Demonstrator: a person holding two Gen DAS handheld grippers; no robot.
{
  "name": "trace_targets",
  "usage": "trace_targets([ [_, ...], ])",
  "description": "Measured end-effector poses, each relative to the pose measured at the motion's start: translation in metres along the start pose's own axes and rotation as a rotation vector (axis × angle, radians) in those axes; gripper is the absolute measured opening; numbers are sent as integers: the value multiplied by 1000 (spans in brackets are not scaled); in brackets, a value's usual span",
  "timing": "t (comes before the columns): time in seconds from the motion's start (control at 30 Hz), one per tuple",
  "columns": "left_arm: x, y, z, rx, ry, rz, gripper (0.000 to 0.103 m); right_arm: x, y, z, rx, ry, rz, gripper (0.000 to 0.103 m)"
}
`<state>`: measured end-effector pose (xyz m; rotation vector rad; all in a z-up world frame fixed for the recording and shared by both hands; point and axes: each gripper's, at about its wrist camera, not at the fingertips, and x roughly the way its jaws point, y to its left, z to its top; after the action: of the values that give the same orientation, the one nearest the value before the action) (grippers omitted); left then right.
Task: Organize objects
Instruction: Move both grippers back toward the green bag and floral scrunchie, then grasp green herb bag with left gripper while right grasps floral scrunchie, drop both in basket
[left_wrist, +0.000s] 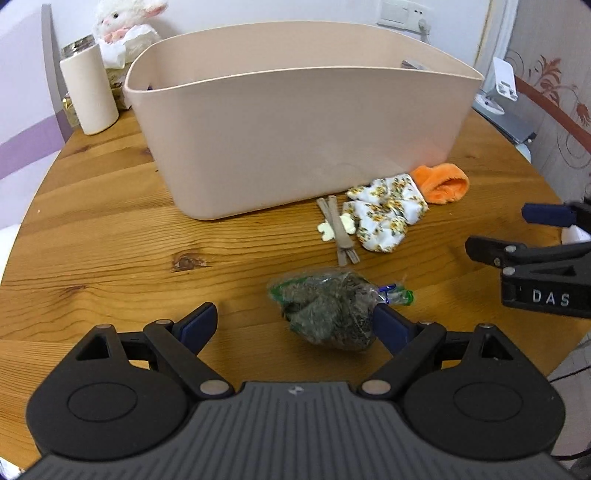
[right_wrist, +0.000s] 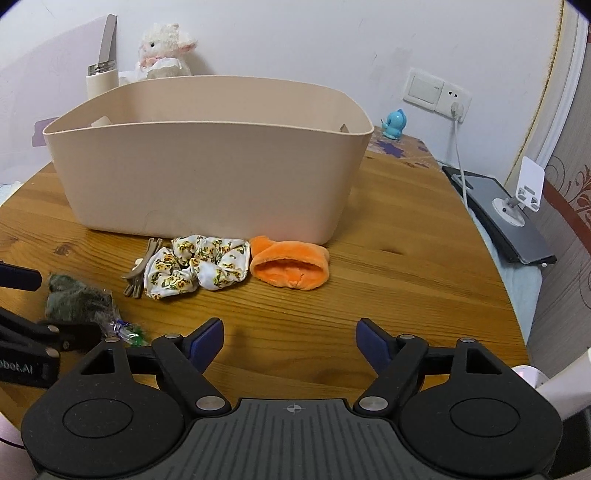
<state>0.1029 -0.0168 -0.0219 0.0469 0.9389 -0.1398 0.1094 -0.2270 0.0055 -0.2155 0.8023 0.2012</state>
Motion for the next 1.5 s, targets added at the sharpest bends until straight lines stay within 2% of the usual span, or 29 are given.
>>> trace_targets([
  [0.2,10,20,7,-75,-1,-50,92,13,2,7,20,7,54,81],
  [0.47,19,34,16,-88,-50,-89,92,31,10,20,42,6,134,80],
  [0.77,29,42,27,-130,-92,-146,91,46,21,27,36,13,166,76],
  [0.8,31,41,27,-133,-100,-138,88,49,21,27,37,17,167,76],
  [0.9,32,36,28,-95,-117,-99,70,51,23,26,33,16,173,72],
  [0.97,31,34,28,-74,-114,-91,59,50,25,25,19,10,175,61],
  [1.0,31,33,28,-70,-112,-95,50,49,25,25,14,6,176,55],
  [1.03,30,33,28,-76,-107,-109,48,49,26,26,11,4,179,46],
  [1.1,29,36,28,-91,-98,-119,45,47,27,26,8,4,183,38],
  [1.17,28,36,27,-96,-98,-122,43,45,31,25,-14,0,187,17],
  [1.2,28,36,26,-102,-96,-126,42,43,33,24,-24,-1,189,13],
  [1.3,24,41,25,-123,-87,-139,35,39,39,20,-50,-12,172,9],
  [1.5,7,39,20,-103,-112,-124,33,24,31,13,-20,-20,197,8],
])
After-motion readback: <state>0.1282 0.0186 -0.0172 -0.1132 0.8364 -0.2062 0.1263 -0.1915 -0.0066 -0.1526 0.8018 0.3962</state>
